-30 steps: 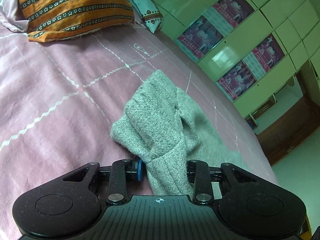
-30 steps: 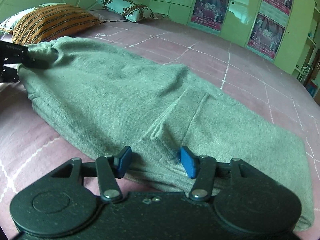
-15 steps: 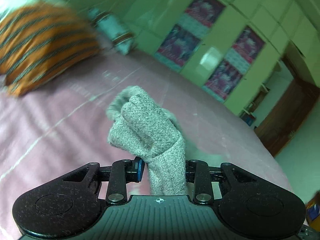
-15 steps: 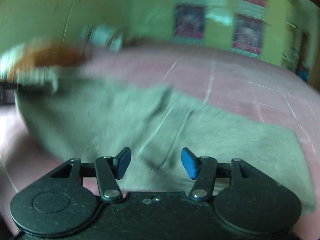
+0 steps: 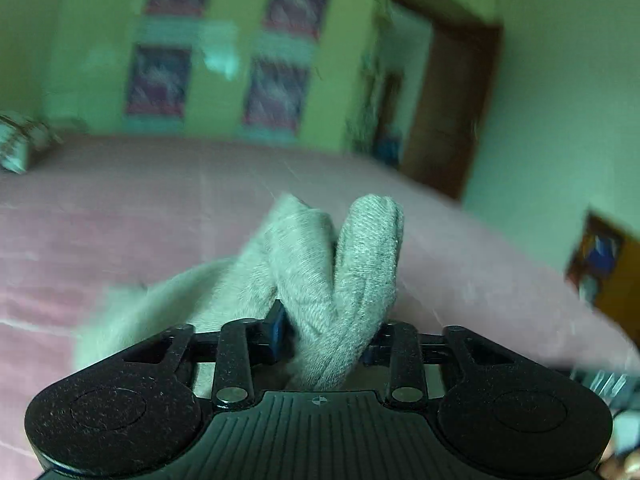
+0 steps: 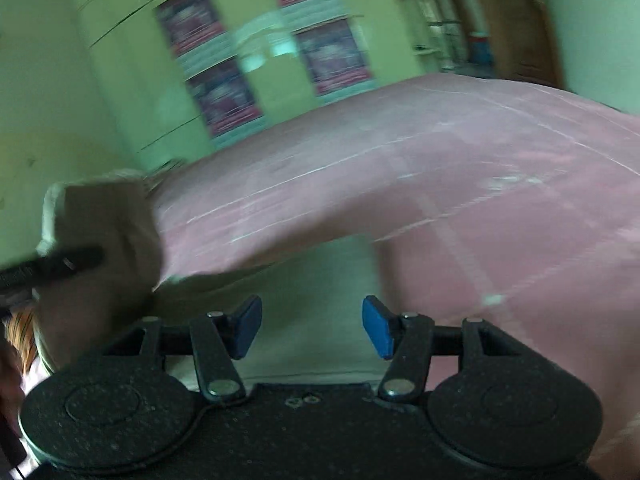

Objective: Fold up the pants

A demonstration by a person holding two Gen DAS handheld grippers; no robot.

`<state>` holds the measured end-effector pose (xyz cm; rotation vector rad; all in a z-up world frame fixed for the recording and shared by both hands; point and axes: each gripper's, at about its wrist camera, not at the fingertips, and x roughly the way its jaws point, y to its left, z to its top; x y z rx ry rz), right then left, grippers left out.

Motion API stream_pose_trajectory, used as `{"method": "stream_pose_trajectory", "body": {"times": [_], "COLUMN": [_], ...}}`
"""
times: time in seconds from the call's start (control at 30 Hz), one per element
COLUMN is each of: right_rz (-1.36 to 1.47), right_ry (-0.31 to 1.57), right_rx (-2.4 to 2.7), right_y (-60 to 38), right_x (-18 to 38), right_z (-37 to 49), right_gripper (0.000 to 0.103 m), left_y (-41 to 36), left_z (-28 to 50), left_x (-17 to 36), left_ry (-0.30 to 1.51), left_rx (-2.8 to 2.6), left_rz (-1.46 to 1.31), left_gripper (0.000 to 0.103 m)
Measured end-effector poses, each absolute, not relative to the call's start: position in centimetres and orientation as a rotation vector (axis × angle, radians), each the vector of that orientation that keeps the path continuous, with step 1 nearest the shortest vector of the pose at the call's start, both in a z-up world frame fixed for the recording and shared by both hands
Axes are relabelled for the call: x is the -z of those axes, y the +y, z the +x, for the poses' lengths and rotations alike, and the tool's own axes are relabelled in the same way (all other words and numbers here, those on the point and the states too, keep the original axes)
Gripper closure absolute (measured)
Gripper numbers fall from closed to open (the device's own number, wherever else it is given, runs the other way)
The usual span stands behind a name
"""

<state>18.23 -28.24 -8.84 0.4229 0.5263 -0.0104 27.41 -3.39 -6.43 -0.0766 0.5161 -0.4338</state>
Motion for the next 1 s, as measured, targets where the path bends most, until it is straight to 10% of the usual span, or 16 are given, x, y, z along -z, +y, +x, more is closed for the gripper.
{"method": "stream_pose_trajectory", "body": {"times": [0.13, 1.0], "right_rz": [0.521, 0.936], "right_ry": [0.526, 0.713], "right_rx": [0.054, -0.116], "right_y": [-33.0, -27.9], "right_x": [9.2, 14.7], "right_z": [17.0, 23.1], "right_gripper": [0.053, 0.054], "left_y": [-6.0, 11.2], "left_z": [24.0, 15.8], "left_x": [7.6, 12.0], "left_ry": [0.482, 0.661], "left_rx": [0.530, 0.174], "left_rz": [-0.136, -0.100], "left_gripper": [0.014, 0.014]}}
